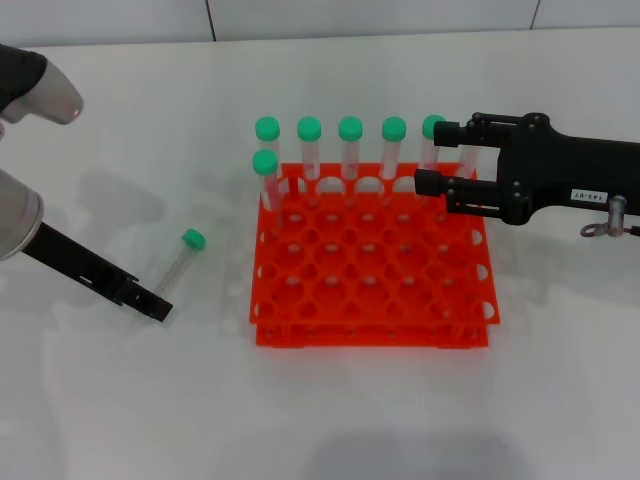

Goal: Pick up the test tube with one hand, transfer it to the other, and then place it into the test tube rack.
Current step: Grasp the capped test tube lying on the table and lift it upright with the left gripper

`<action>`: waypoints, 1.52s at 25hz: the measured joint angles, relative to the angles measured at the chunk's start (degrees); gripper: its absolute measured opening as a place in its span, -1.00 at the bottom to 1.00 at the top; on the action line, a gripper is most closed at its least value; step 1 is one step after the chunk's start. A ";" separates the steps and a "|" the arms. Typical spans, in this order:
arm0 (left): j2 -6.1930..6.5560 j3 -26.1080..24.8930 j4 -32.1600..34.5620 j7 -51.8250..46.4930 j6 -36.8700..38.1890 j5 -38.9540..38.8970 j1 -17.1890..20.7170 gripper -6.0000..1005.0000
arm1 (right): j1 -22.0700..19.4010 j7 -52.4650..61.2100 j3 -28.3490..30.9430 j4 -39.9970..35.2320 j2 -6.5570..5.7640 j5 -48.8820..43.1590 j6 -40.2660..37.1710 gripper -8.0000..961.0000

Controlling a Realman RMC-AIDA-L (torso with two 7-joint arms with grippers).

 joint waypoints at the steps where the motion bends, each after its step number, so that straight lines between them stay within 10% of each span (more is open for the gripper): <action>1: -0.02 0.00 -0.02 0.00 -0.06 0.02 0.00 0.33 | 0.00 0.00 0.02 0.00 0.00 0.00 0.00 0.33; 38: 0.22 -0.02 -2.20 0.35 -1.76 0.77 -0.58 -0.29 | 0.24 0.00 0.08 0.00 0.00 0.00 0.44 0.33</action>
